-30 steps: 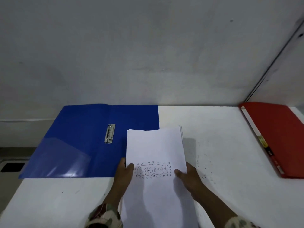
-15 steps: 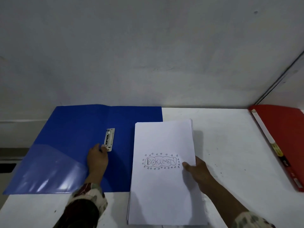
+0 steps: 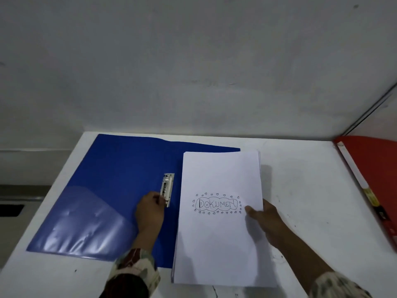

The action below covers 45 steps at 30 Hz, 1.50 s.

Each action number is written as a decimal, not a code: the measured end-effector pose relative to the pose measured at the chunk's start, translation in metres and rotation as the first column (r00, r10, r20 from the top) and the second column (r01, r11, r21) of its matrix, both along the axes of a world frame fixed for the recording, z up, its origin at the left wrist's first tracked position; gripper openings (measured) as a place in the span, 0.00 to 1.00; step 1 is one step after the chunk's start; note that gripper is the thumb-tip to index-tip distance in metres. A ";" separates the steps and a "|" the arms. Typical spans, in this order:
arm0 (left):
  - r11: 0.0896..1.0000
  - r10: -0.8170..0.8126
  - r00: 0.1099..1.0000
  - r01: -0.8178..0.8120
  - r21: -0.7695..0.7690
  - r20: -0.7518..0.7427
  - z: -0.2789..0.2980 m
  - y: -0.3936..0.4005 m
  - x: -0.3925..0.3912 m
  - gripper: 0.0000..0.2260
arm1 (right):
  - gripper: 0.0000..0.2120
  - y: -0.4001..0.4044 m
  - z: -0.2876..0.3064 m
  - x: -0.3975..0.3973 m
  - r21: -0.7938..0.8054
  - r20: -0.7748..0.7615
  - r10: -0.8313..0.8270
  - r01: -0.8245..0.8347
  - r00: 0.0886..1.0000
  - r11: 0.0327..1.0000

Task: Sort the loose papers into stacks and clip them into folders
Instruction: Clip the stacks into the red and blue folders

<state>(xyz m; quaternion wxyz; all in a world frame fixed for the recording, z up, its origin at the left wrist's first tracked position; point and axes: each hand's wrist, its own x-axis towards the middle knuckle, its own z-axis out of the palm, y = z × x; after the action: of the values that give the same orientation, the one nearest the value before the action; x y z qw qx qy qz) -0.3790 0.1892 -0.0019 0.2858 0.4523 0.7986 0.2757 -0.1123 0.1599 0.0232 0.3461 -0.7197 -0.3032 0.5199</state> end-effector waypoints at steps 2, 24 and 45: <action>1.000 0.007 1.000 -0.006 -0.019 0.018 0.002 -0.010 0.015 0.06 | 0.17 -0.003 -0.002 0.007 -0.018 0.005 -0.001 0.001 1.000 1.000; 0.929 -0.254 0.963 0.269 -0.254 0.092 0.009 -0.052 0.044 0.20 | 0.15 -0.036 -0.006 0.057 -0.106 0.135 0.046 -0.032 0.990 0.994; 0.981 0.151 0.682 -0.016 -0.192 0.716 0.059 -0.002 0.072 0.09 | 0.15 -0.039 -0.005 0.062 -0.102 0.076 0.026 -0.018 0.997 0.995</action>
<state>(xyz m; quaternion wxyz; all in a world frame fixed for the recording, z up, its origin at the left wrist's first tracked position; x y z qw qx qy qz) -0.3068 0.1875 0.0571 0.6032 0.2428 0.6601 0.3760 -0.0500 0.1205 0.0179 0.2916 -0.7525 -0.2976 0.5101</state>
